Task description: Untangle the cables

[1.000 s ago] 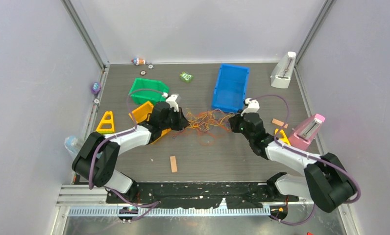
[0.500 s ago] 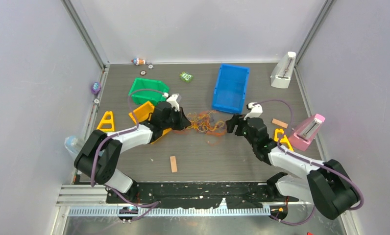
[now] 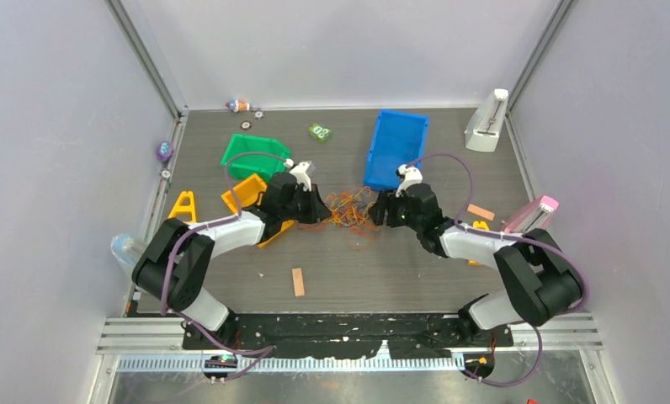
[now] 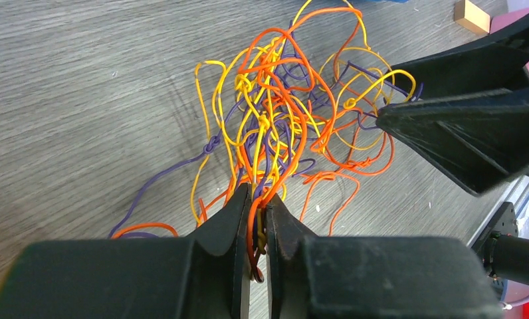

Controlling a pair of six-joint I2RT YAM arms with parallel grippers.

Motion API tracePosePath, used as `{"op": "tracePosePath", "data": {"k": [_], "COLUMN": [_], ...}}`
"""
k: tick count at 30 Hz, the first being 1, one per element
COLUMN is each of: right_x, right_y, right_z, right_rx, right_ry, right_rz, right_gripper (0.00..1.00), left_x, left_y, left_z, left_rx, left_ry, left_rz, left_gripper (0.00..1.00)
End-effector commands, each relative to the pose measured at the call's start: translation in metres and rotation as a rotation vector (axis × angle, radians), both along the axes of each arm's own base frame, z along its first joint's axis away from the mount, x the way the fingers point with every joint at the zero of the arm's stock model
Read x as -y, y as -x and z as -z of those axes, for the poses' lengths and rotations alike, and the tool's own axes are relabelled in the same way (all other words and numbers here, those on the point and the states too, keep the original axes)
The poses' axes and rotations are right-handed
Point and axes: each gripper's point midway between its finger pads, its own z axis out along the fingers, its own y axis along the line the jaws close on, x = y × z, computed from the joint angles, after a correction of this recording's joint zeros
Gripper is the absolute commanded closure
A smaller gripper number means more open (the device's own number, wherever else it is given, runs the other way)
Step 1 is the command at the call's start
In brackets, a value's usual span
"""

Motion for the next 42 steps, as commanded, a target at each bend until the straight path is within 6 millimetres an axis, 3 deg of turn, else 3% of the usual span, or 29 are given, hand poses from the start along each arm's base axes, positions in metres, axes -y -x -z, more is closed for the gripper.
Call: {"op": "tracePosePath", "data": {"k": [1,2,4,9,12,13,19,21,23,25,26,27,28,29,30,31,36,42], "right_x": [0.005,0.012,0.029,0.092,0.118,0.127,0.19,0.197,0.196,0.175,0.143,0.128,0.097,0.085,0.068,0.063,0.045,0.037], "right_y": [-0.014,-0.019,-0.023,-0.022,-0.011,-0.011,0.025,0.031,0.03,0.016,0.011,0.006,0.009,0.01,0.017,0.018,0.025,0.026], "right_z": [0.006,0.007,0.008,-0.002,-0.004,-0.012,-0.015,-0.02,-0.025,-0.042,-0.044,-0.055,-0.062,-0.073,-0.076,-0.08,-0.087,-0.089], "right_rx": [-0.063,-0.064,-0.069,-0.046,-0.033,-0.008,0.024,0.052,0.083,0.152,0.148,0.226,0.247,0.325,0.345,0.365,0.395,0.396], "right_ry": [0.038,0.055,0.092,0.188,0.175,0.159,0.102,0.088,0.078,0.037,-0.009,-0.002,-0.063,-0.101,-0.123,-0.133,-0.113,-0.108], "right_rz": [0.071,0.118,0.218,0.526,0.651,0.695,1.041,1.064,1.032,0.885,0.696,0.575,0.399,0.323,0.225,0.195,0.099,0.053], "right_gripper": [0.54,0.74,0.92,0.95,0.95,0.95,0.95,0.95,0.95,0.95,0.95,0.88,0.82,0.63,0.54,0.45,0.22,0.08], "left_x": [0.004,0.001,-0.008,-0.05,-0.073,-0.078,-0.094,-0.094,-0.089,-0.072,-0.057,-0.044,-0.034,-0.027,-0.022,-0.018,-0.01,-0.005], "left_y": [-0.012,-0.013,-0.015,-0.022,-0.023,-0.023,-0.025,-0.026,-0.025,-0.025,-0.02,-0.018,-0.016,-0.015,-0.015,-0.015,-0.014,-0.01], "left_z": [-0.027,-0.028,-0.03,-0.032,-0.04,-0.041,-0.037,-0.037,-0.037,-0.041,-0.043,-0.045,-0.043,-0.042,-0.038,-0.036,-0.033,-0.039], "left_rx": [0.086,0.093,0.111,0.159,0.212,0.223,0.199,0.192,0.189,0.211,0.211,0.217,0.211,0.197,0.177,0.163,0.154,0.181], "left_ry": [0.028,0.021,-0.002,-0.106,-0.116,-0.117,-0.175,-0.18,-0.171,-0.139,-0.101,-0.07,-0.053,-0.048,-0.052,-0.055,-0.057,-0.052], "left_rz": [0.002,-0.011,-0.051,-0.255,-0.37,-0.397,-0.48,-0.479,-0.456,-0.358,-0.27,-0.204,-0.154,-0.121,-0.097,-0.077,-0.042,-0.009], "left_gripper": [0.9,0.92,0.97,1.0,1.0,1.0,1.0,1.0,1.0,1.0,1.0,1.0,1.0,1.0,1.0,1.0,0.99,0.96]}}
